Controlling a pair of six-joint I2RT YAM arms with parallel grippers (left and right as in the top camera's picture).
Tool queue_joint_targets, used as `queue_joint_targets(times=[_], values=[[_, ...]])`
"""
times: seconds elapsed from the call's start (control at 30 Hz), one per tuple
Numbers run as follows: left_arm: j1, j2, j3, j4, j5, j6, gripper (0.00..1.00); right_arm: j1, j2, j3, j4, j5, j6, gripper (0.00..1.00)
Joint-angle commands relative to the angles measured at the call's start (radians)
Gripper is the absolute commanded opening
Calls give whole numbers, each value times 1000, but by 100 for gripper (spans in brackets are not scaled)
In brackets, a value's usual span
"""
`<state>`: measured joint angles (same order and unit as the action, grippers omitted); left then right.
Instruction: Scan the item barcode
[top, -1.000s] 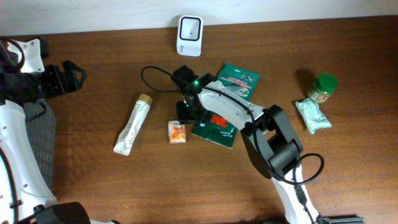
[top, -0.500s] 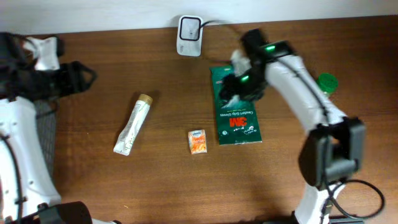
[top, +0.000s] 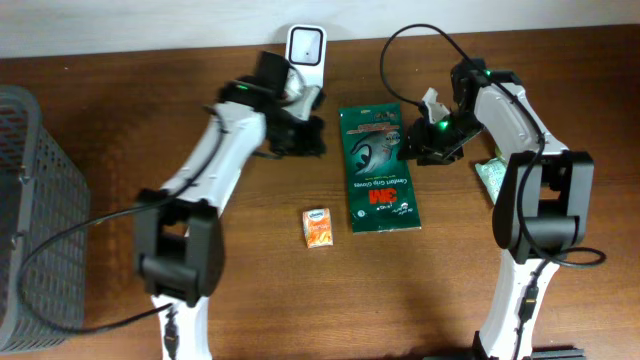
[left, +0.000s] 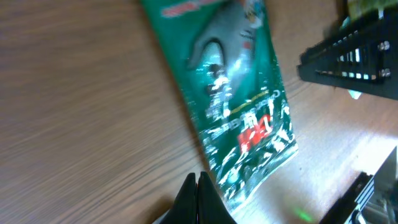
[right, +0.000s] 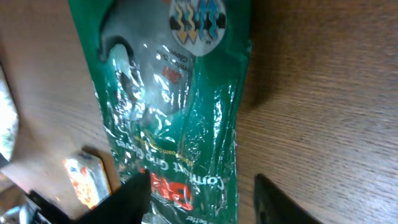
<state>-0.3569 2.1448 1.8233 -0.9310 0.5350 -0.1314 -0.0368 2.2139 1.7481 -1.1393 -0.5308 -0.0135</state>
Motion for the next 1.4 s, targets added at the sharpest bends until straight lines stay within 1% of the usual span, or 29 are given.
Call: queue_joint_targets(times=[0.0, 0.03, 0.1, 0.2, 0.27, 0.53, 0.6, 0.63, 0.77, 0.8, 0.83, 0.9, 0.93, 0.97, 1.1, 1.17, 1.2, 1.3, 1.37], values=[[-81, 66, 10, 41, -66, -146, 0, 3, 45, -11, 12, -19, -16, 42], [-99, 76, 10, 50, -93, -172, 0, 3, 50, -13, 14, -19, -16, 40], [-119, 83, 10, 72, -99, -175, 0, 3, 52, -25, 29, -20, -16, 37], [-148, 105, 10, 110, -151, -268, 0, 4, 52, -72, 79, -57, -12, 36], [-152, 131, 10, 120, -150, -305, 0, 3, 52, -124, 129, -103, -12, 36], [-170, 222, 5, 100, -140, -309, 0, 10, 52, -343, 313, -238, -4, 36], [-171, 223, 4, 100, -143, -309, 0, 18, 52, -346, 327, -245, 10, 35], [-171, 223, 5, 100, -153, -309, 0, 32, 52, -346, 346, -245, 43, 31], [-171, 224, -8, 84, -170, -309, 0, 105, 52, -346, 440, -244, 168, 30], [-171, 224, -16, 85, -171, -309, 0, 132, 52, -346, 472, -240, 219, 30], [-171, 224, -26, 85, -178, -309, 0, 151, 52, -346, 497, -228, 264, 27], [-169, 224, -33, 82, -178, -308, 0, 174, 52, -346, 528, -214, 310, 13], [-166, 224, -33, 80, -177, -298, 0, 176, 52, -345, 533, -214, 318, 7], [-161, 224, -33, 76, -177, -293, 0, 173, 51, -346, 533, -215, 320, 4], [-113, 195, -33, 53, -173, -256, 0, 142, 13, -344, 507, -217, 317, 4], [-85, 146, -33, 42, -173, -214, 0, 134, -34, -341, 486, -217, 282, 4], [-67, 105, -33, 35, -174, -185, 0, 135, -82, -340, 468, -197, 257, 4], [-23, -21, -33, 11, -174, -122, 0, 142, -203, -337, 407, -88, 251, 4], [9, -116, -33, -15, -179, -101, 0, 164, -309, -333, 351, 4, 206, 4]])
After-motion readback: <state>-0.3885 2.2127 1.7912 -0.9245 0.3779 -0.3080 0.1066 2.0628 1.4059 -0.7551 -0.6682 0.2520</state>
